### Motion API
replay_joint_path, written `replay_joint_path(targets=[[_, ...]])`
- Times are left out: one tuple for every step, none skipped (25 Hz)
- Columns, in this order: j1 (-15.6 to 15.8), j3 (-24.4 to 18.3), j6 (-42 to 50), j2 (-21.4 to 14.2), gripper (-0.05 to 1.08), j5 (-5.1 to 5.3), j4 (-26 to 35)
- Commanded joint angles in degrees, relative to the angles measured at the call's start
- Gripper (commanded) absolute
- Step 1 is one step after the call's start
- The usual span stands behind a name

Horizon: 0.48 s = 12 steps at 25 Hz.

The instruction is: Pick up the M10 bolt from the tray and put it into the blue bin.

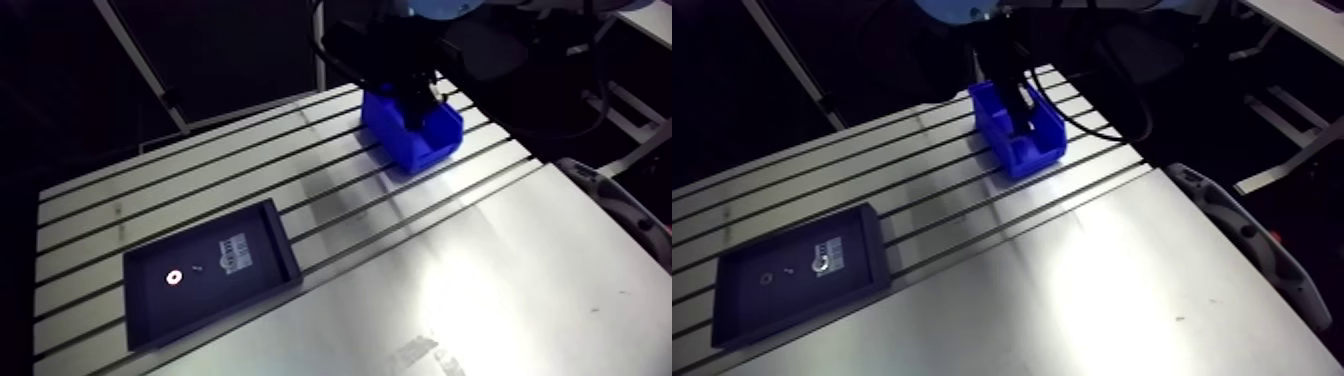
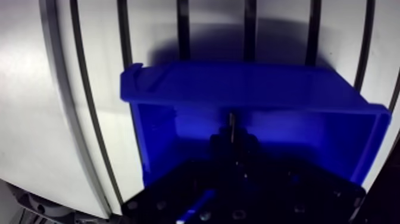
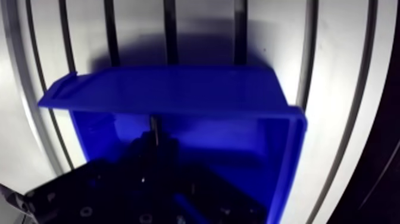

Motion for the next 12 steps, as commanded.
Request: replay_joint_path(targets=[[0.2, 0.0, 0.8, 0.6, 0.91, -0.05, -0.1], [0.2, -0.1, 0.8, 0.6, 0.73, -0.05, -0.1], [0.3, 0.0, 0.9, 0.6, 0.24, -0.14, -0.1], [0.3, -0.1, 1.2, 0.6, 0.01, -0.23, -0.1], [0.4, -0.1, 1.4, 0.6, 0.01, -0.49, 0.0], [0.4, -0.2, 1.2, 0.2, 0.01, -1.11, 0.0], [0.4, -0.6, 1.2, -0.2, 0.01, -1.37, 0.1], [0.4, -1.0, 0.8, -1.4, 0.01, -1.46, 0.6], [0.3, -1.3, 0.6, -2.8, 0.01, -1.46, 1.0], [0.2, -1.4, 0.4, -4.3, 0.01, -1.46, 1.7], [0.2, -1.8, 0.4, -6.0, 0.01, -1.46, 3.4], [0.2, -2.6, 0.3, -7.9, 0.01, -1.37, 6.1]])
